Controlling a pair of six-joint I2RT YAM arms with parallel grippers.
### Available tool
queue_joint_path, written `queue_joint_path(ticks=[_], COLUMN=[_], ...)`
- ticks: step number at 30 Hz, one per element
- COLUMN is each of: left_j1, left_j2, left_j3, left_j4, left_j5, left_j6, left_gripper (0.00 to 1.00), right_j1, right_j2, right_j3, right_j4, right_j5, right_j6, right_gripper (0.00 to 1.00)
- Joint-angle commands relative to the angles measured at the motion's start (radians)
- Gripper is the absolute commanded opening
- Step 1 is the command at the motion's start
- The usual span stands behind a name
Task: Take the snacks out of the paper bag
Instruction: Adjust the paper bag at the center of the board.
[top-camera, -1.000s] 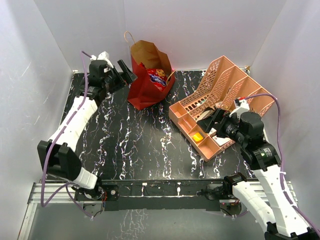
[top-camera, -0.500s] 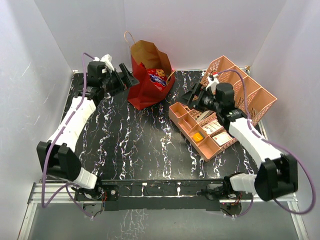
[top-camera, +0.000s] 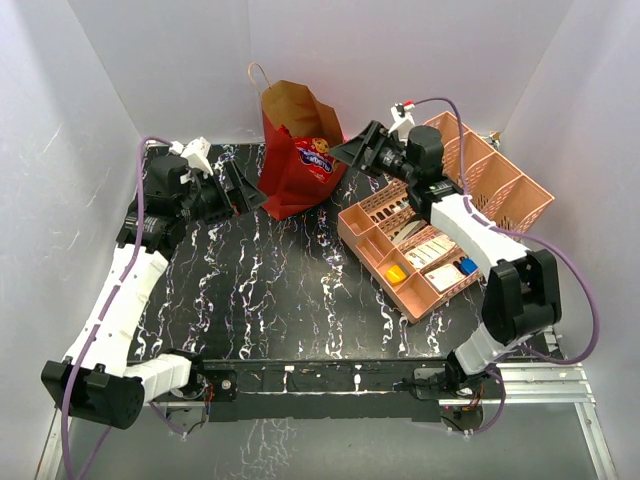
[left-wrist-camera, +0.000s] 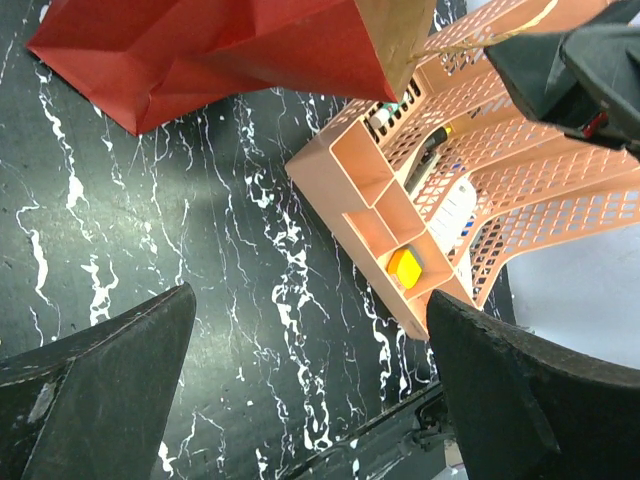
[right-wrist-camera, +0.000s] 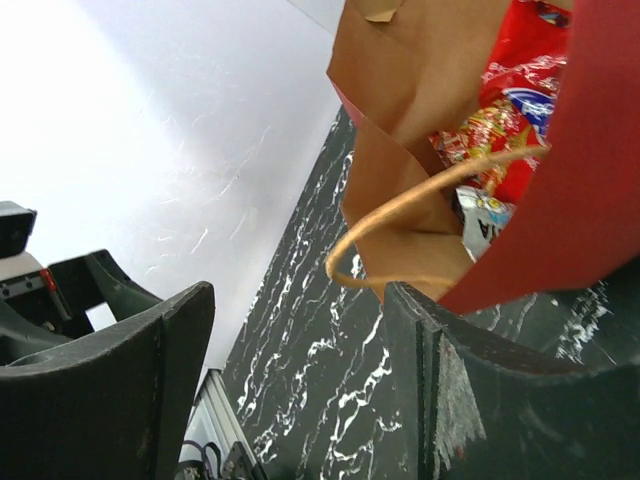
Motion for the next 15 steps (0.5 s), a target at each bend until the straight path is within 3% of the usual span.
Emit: queue_joint_path(ticks=[1, 9, 15], left_j1=[0.0, 0.0, 0.0], left_j2=[-0.025, -0.057, -0.06], left_j3=[-0.004, 0.042, 0.054], left_j4=[-0.03, -0.086, -0.098], left_j5=[0.037, 0.009, 0.003], left_j6=[0.012, 0.047, 0.055], left_gripper=[0.98, 0.98, 0.98], right_j1=[0.037, 0.073, 0.081], right_j2=[0.07, 0.168, 0.17], right_j3=[0.111, 0.2, 0.211], right_j4=[0.083, 0.084, 0.056], right_j5=[0.029, 0.04, 0.067], right_j6=[0.039, 0.066, 0.034], right_gripper=[0.68, 0.51, 0.54])
